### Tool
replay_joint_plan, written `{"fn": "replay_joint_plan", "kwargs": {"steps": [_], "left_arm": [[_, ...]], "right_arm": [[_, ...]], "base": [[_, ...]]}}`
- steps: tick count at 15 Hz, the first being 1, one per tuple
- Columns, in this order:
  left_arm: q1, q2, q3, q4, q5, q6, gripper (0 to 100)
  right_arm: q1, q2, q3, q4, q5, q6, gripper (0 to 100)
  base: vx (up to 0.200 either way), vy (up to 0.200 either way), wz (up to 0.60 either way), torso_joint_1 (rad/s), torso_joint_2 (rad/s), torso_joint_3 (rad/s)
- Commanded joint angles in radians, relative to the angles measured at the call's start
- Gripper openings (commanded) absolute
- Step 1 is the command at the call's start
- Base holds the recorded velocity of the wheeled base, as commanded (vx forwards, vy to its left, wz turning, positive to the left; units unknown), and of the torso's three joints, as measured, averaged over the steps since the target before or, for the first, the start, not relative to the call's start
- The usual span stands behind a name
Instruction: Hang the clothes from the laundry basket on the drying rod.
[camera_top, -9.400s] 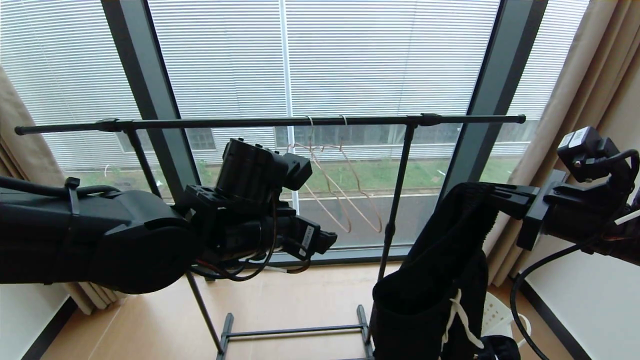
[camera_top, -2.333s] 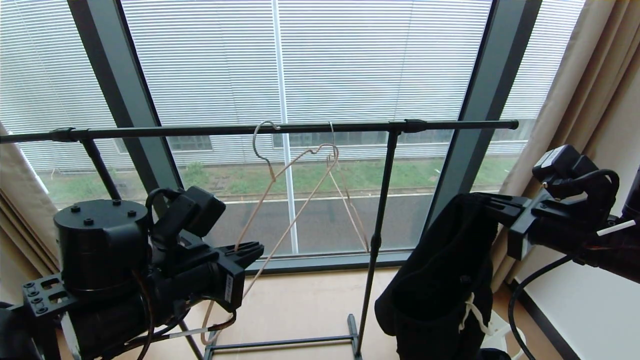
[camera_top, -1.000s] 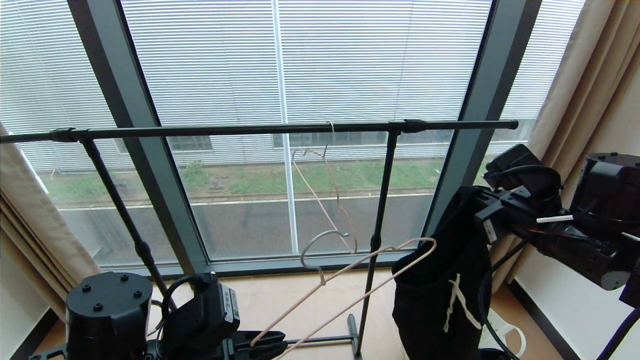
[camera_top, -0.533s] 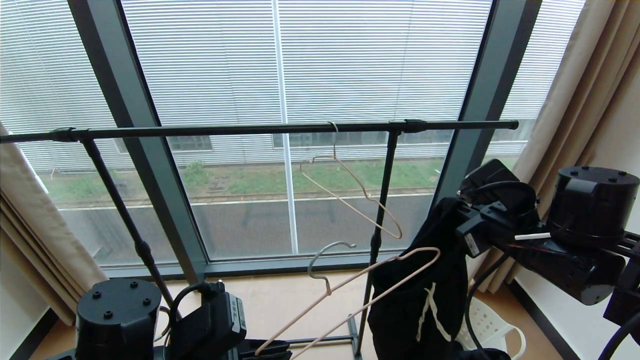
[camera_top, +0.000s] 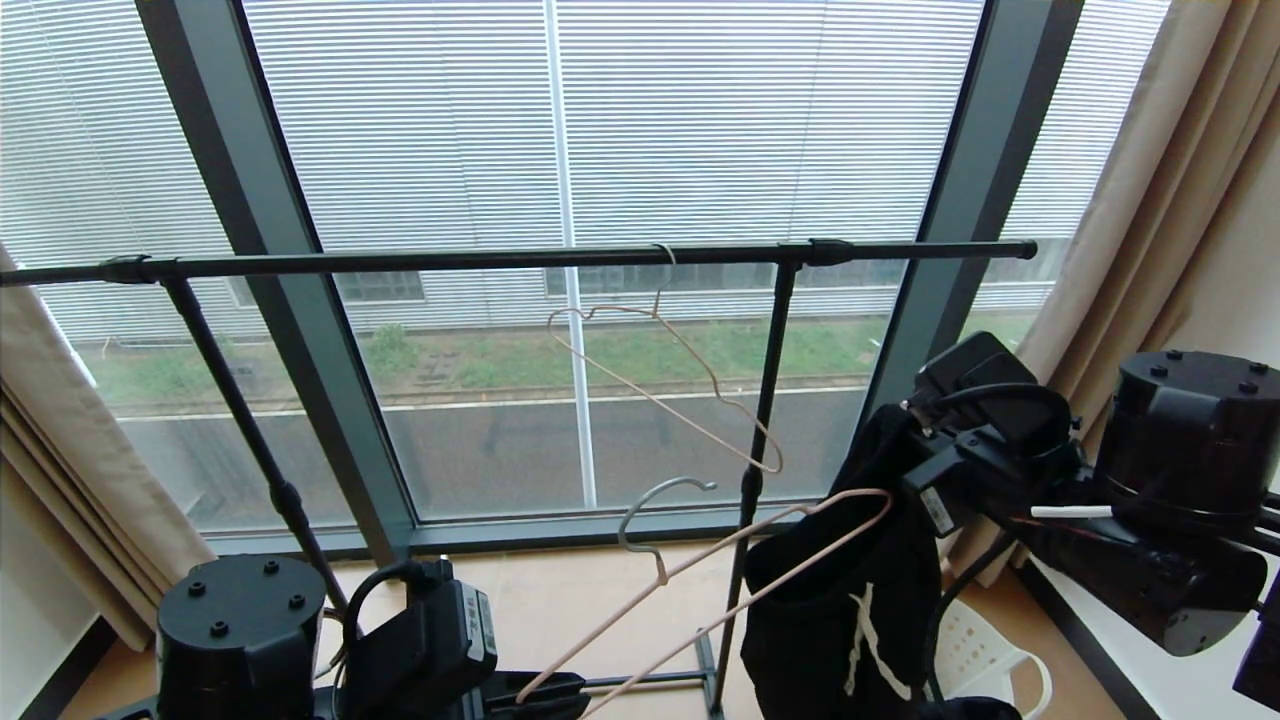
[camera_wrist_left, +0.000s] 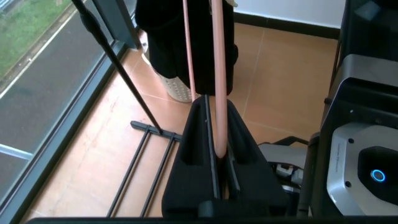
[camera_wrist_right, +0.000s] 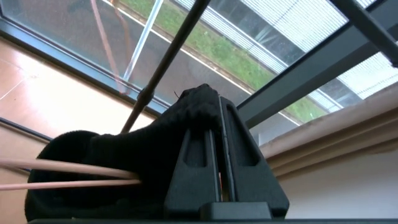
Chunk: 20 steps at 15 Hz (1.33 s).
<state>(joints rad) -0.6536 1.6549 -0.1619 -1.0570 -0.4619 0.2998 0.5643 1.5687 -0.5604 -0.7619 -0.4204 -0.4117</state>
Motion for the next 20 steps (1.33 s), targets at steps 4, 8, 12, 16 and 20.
{"fn": "replay_joint_plan", "kwargs": {"steps": [4,8,12,16,20], "left_arm": [[-0.012,0.017,0.013,-0.023,0.002,0.001,0],[-0.015,0.034,0.013,-0.031,0.003,0.002,0],[-0.017,0.048,0.009,-0.032,0.006,0.001,0],[-0.015,0.065,0.012,-0.080,0.014,-0.004,0],[-0.017,0.080,0.010,-0.081,0.034,-0.002,0]], "right_arm": [[0.103,-0.041,0.017,0.001,-0.077,-0.001,0],[0.129,-0.095,0.028,0.009,-0.080,-0.007,0],[0.218,-0.082,0.042,0.009,-0.113,-0.006,0],[0.250,-0.036,0.048,-0.004,-0.118,-0.001,0],[0.330,-0.036,0.039,-0.007,-0.130,0.019,0]], "base": [[0.000,0.000,0.00,0.000,0.00,0.000],[0.000,0.000,0.00,0.000,0.00,0.000],[0.000,0.000,0.00,0.000,0.00,0.000],[0.000,0.000,0.00,0.000,0.00,0.000],[0.000,0.000,0.00,0.000,0.00,0.000]]}}
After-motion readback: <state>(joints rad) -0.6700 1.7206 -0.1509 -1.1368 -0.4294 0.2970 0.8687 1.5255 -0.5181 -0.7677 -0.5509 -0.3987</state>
